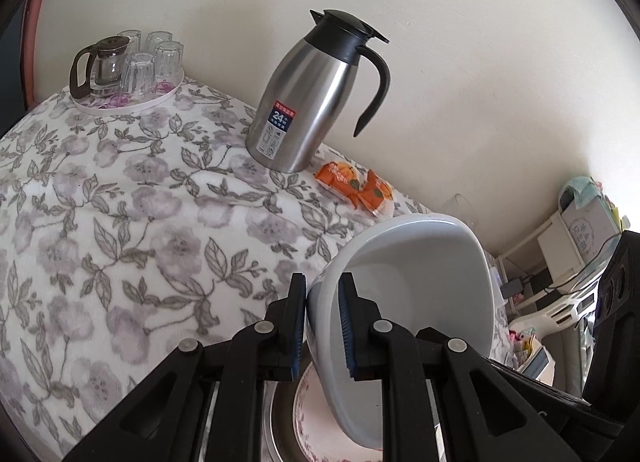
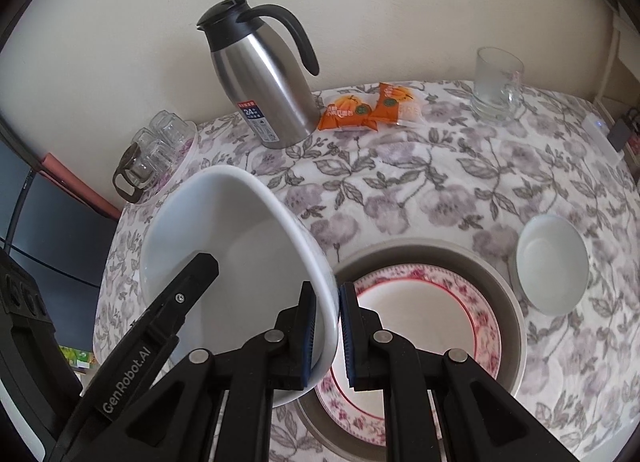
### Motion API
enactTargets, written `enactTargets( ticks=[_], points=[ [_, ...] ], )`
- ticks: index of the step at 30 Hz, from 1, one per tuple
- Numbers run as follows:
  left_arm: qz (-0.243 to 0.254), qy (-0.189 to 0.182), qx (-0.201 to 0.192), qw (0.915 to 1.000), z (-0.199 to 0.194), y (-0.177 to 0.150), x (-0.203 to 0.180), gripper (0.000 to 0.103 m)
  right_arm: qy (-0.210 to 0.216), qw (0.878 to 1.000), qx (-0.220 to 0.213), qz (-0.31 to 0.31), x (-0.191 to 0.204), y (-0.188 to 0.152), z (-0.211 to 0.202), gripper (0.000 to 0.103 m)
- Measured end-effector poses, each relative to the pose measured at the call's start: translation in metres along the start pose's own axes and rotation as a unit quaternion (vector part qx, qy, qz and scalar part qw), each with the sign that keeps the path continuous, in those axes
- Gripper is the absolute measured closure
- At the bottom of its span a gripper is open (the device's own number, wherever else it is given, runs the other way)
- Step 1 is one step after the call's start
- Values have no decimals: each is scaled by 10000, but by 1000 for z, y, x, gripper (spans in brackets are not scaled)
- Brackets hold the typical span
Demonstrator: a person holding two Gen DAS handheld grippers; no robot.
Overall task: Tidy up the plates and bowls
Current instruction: 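Lift the white square bowl on edge with both grippers, then lower the white square bowl into the red-rimmed bowl in the basin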
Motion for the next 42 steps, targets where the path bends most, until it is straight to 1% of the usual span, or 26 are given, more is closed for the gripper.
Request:
enactTargets(
  ticks=[7,12,15,23,29,38,42],
  points=[
    [102,51,106,9999,-3,-15,-7,86,187,9995,8,244,-16,-17,-2,90],
    [207,53,169,9996,-2,-22,-13,86,423,9977,42,528,-32,-30,2,90],
    [314,43,201,9993,0,-26,-20,86,480,9968,-34,641,-40,-34,1,90],
    [591,87,268,9979,5,-35,-40,86,483,9949,-283,845,-58,-41,-8,88],
    [727,95,334,9968,9,-42,-49,86,407,9952,-313,831,-66,-45,-10,88],
    [897,179,511,9945,21,-53,-58,86,382,9939,-188,1019,-81,-54,-5,88],
    [886,238,604,9940,28,-57,-57,86,386,9935,-91,1065,-85,-57,2,88]
  ],
)
Point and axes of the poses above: each gripper's, at about its wrist camera, not at the fingertips, and z roughly the way its jaws point, x to its left, y to its top, the point moved 7 cm from there along z, roughly the way its jaws point, and after that the axes turned 4 degrees about y, right-handed, at the moved point
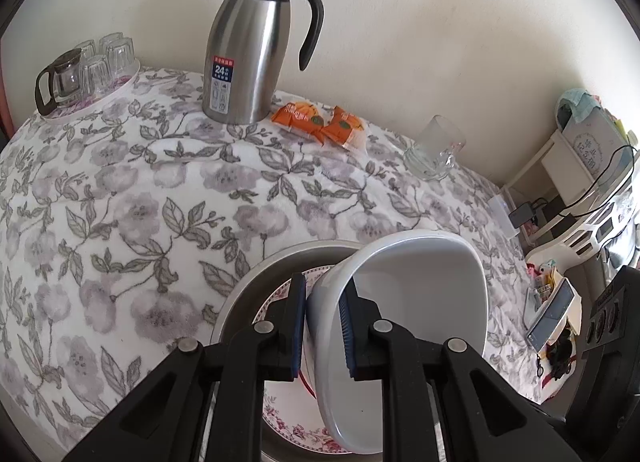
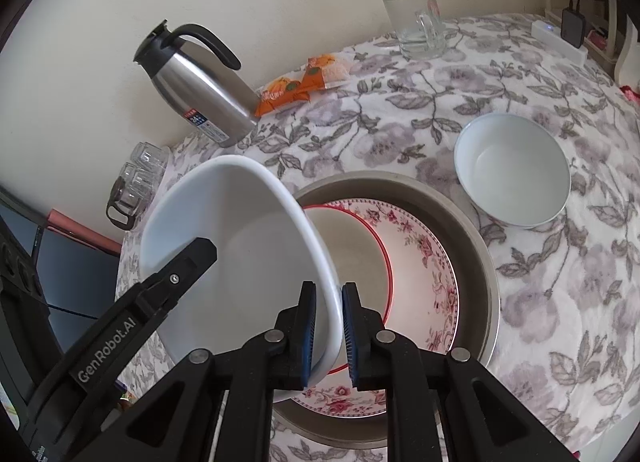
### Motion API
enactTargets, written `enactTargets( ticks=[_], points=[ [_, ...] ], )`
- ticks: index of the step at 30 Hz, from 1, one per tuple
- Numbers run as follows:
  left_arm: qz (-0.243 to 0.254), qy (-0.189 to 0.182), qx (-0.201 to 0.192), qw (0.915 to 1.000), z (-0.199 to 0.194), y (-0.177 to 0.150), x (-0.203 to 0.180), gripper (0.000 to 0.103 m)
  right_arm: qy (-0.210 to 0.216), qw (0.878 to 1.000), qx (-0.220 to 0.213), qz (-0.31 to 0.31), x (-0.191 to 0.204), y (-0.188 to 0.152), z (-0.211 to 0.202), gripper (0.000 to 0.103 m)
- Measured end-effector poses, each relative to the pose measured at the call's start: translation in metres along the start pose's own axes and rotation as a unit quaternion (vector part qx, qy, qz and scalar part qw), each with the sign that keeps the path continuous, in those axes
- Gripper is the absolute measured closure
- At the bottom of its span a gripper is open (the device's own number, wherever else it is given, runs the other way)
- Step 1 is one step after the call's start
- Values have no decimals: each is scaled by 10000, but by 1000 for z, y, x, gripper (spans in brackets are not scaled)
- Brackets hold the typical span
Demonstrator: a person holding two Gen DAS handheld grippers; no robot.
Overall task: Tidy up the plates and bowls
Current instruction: 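Lower the white square bowl into the red-rimmed bowl in the basin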
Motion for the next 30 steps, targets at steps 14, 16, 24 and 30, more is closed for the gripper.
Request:
enactTargets(
  ticks=[14,16,24,30],
  points=[
    [-127,18,303,9995,19,-9,4,86,-68,9998,75,152,-13,1,8,84],
    [-149,1,319,9994,20,-9,5,86,-44,9998,81,173,-13,1,8,84],
    [-192,-51,368,9991,19,-10,5,86,19,9996,96,272,-17,3,5,81],
    [-161,-38,406,9990,20,-11,2,86,-19,9996,85,272,-19,4,2,80]
  ],
)
Point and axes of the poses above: each gripper's, at about its wrist camera, not at the fingertips, and z roughly the way its jaws point, x to its left, y to its top, the point moved 7 cm from there along z, roughly the way its jaws point, and after that the axes turned 4 degrees about y, right-handed, at the moved point
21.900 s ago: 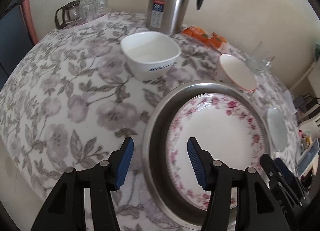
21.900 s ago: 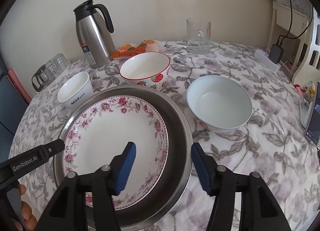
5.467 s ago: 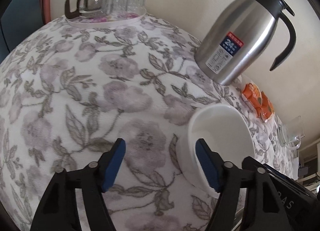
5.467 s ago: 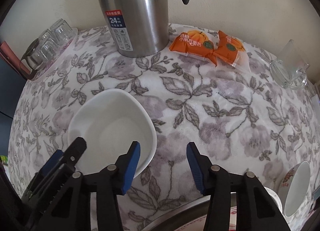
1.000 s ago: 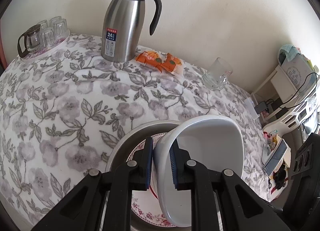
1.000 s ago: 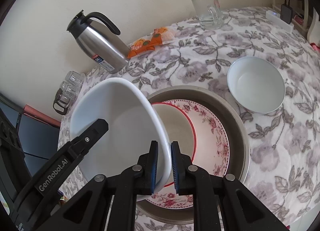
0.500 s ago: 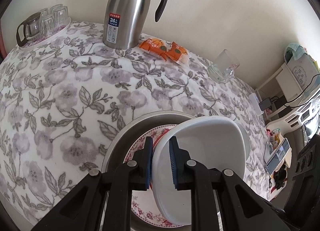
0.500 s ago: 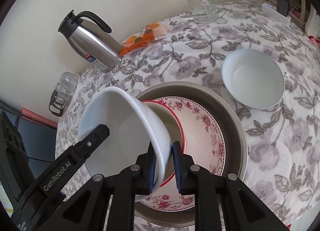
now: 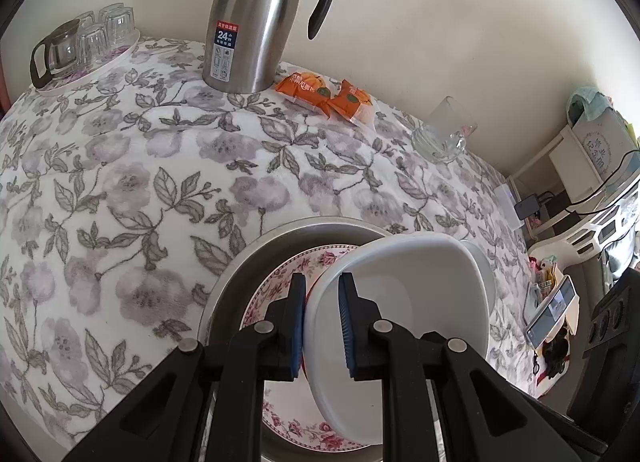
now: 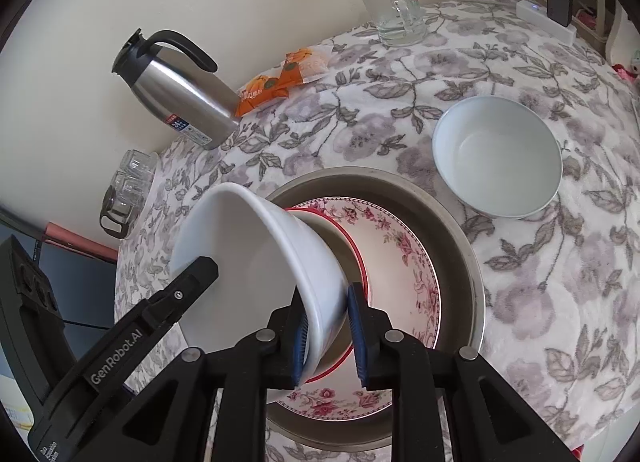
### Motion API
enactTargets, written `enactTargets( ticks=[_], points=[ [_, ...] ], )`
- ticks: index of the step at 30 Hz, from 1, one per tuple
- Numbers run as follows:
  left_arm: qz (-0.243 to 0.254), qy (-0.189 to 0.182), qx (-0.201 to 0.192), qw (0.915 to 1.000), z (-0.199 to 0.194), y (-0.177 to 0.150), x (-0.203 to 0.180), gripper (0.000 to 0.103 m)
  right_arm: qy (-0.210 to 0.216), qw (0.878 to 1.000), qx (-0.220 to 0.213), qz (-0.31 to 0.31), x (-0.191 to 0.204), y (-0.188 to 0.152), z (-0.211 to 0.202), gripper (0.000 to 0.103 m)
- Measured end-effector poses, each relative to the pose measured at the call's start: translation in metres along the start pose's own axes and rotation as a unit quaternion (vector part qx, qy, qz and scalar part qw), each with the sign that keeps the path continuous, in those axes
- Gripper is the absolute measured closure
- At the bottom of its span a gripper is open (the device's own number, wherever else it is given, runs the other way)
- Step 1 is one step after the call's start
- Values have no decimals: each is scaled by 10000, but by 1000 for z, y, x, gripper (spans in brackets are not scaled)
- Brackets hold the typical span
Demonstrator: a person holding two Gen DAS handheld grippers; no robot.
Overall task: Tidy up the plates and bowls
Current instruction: 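Lower the white square bowl into the red-rimmed bowl in the basin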
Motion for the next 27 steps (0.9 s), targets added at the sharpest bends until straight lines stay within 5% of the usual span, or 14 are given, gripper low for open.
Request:
enactTargets(
  ticks=[13,27],
  points=[
    [-71,68,-69,9999,-3,3,5,86,-2,9993,-328,-179,4,8,-22,76],
    [-46,87,-59,9999,-4,2,3,86,3,9999,-156,37,-15,7,-11,76]
  ],
)
Point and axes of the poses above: each gripper's, at about its wrist camera, not at the fingertips, and z roughly the way its jaws point, x to its left, y to its top, the point moved 7 cm from there along z, roughly the way its jaws point, and after that the axes turned 4 degrees about y, right-handed, at the moved point
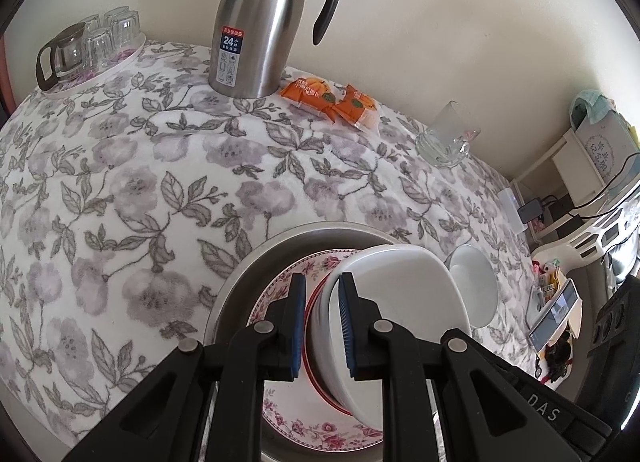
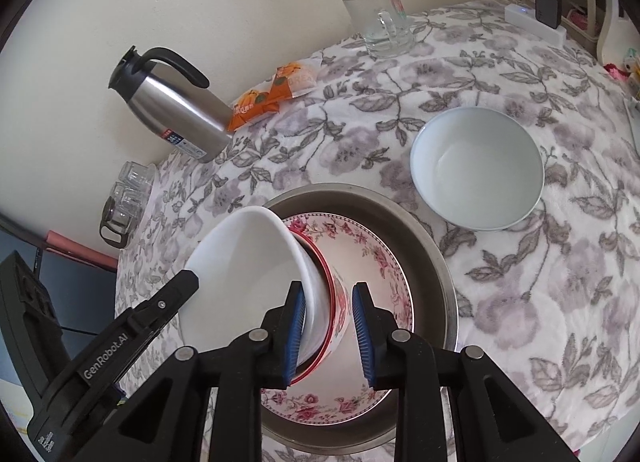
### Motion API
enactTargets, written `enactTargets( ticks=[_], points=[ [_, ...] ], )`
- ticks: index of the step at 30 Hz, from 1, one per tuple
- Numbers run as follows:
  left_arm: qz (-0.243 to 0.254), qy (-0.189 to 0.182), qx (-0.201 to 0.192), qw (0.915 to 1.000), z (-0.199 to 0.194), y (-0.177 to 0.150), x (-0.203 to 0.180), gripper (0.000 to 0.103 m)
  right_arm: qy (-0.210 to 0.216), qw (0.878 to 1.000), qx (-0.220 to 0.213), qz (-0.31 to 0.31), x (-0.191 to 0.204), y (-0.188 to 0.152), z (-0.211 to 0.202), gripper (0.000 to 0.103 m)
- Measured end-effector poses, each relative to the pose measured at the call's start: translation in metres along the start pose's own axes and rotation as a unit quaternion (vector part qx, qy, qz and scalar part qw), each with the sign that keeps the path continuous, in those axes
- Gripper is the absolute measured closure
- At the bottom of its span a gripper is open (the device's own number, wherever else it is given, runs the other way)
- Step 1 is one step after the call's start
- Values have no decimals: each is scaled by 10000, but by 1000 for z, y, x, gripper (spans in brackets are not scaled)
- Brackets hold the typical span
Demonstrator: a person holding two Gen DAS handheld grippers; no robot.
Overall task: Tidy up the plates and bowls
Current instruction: 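Lower the white square bowl into the red-rimmed bowl in the basin, then open both grippers and release the white square bowl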
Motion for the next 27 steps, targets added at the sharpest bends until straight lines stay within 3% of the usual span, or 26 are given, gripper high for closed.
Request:
enactTargets(
  ticks=[9,11,15,20,27],
  points=[
    [-36,52,-56,10000,-9,4,2,86,-174,9997,-120,-154,5,2,-10,76],
    [-35,72,-75,9999,-12,6,2,84,-240,9994,-155,-181,5,3,-11,69],
    [-91,286,-63,9995,-15,7,7,55,-480,9982,-211,-288,3,4,-13,53],
    [-152,695,-22,9975,-17,8,17,46,-757,9958,-309,-416,0,7,-17,35],
    [-199,1193,78,9926,-14,6,35,28,-929,9939,-235,-552,-4,7,-14,24]
  ],
)
Point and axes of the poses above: each gripper's, at about its wrist camera, not at the fingertips, and z roughly the way its jaws point, x to its left, y to its top, the point moved 7 cm from there along z, roughly the way its jaws point, and after that the axes turned 4 degrees about y, right-handed, at the moved point
